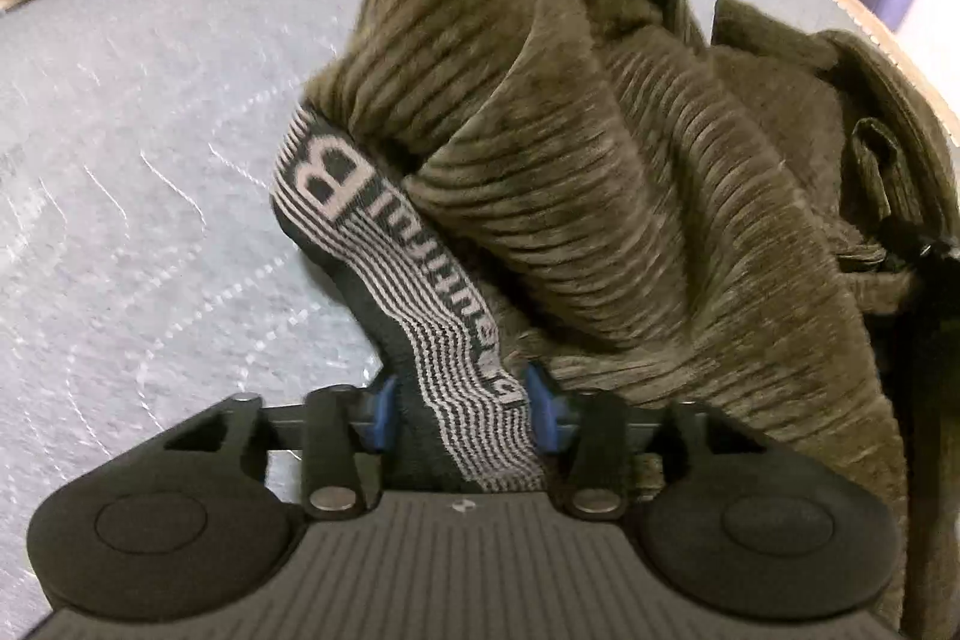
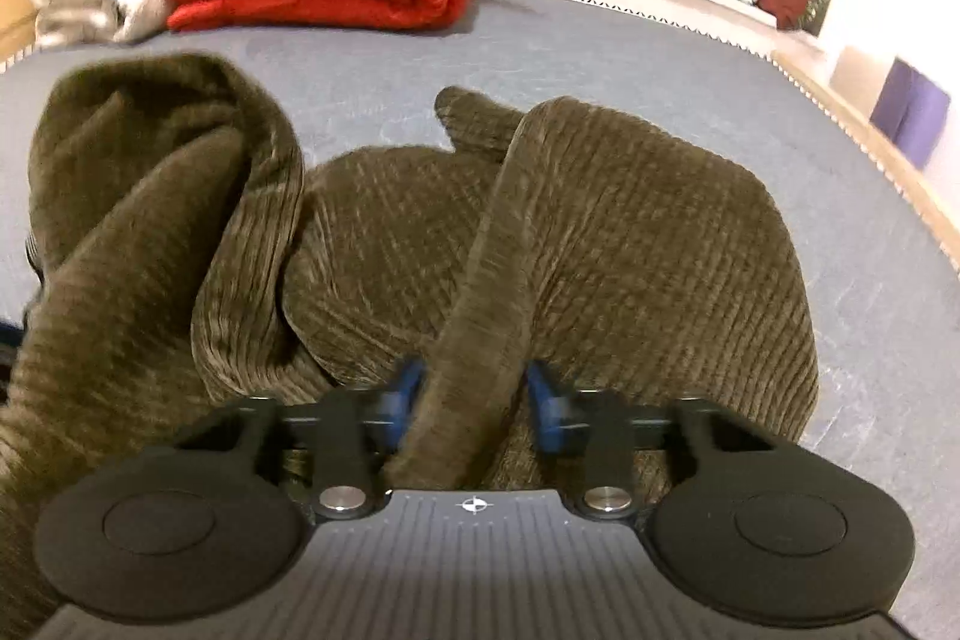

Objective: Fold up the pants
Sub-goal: 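Grasp the grey waistband with the left gripper while the right gripper grasps a pant leg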

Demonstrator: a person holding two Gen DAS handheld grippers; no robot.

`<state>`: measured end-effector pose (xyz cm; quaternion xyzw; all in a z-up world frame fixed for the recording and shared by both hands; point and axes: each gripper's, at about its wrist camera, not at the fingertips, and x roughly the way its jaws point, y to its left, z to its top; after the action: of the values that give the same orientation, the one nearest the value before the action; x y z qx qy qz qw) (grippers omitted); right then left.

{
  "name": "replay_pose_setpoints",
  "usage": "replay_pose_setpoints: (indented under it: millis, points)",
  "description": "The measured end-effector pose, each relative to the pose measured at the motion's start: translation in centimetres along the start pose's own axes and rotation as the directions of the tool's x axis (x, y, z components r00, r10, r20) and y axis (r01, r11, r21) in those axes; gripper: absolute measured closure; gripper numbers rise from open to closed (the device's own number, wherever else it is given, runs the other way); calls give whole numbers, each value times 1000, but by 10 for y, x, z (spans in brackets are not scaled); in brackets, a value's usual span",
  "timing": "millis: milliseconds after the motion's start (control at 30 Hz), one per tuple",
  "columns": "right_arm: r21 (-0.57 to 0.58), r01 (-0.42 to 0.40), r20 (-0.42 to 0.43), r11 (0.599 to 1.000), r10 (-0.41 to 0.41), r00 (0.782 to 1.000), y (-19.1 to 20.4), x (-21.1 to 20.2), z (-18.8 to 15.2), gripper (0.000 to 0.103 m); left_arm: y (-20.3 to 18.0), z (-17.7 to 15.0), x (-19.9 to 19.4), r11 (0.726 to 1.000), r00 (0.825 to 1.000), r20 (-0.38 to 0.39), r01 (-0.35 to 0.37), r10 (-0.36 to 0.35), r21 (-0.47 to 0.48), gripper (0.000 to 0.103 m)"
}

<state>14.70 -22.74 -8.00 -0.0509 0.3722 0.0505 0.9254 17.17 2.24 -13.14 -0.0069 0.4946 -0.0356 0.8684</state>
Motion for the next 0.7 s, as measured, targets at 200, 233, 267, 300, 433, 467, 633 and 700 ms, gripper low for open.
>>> replay_pose_setpoints:
  millis: [200, 233, 267, 300, 433, 467, 633, 700]
  points:
    - [189, -17, 147, 982, -11, 989, -41, -41, 16, 90, 26, 14, -46, 994, 988, 155, -3, 20, -108, 90]
    - [215, -16, 173, 976, -22, 985, -49, -49, 18, 90, 34, 17, -55, 991, 981, 190, -14, 39, -134, 90]
    - [238, -15, 198, 971, -33, 980, -57, -57, 18, 91, 42, 20, -63, 987, 972, 225, -25, 61, -158, 90]
    - [256, -15, 217, 966, -42, 975, -63, -63, 18, 91, 51, 22, -70, 982, 963, 259, -27, 76, -189, 90]
    - [309, 53, 281, 950, -144, 949, -86, -87, 11, 92, 78, 26, -93, 948, 942, 316, -9, 115, -318, 90]
    - [320, 58, 284, 946, -154, 946, -90, -91, 7, 92, 80, 26, -94, 943, 943, 310, -11, 120, -332, 90]
    - [244, 83, 132, 966, -118, 984, -94, -80, -13, 92, 67, 26, -78, 954, 969, 212, -59, 125, -292, 81]
    - [243, 76, 60, 967, -94, 994, -96, -70, -21, 92, 69, 20, -81, 951, 974, 187, -70, 131, -302, 73]
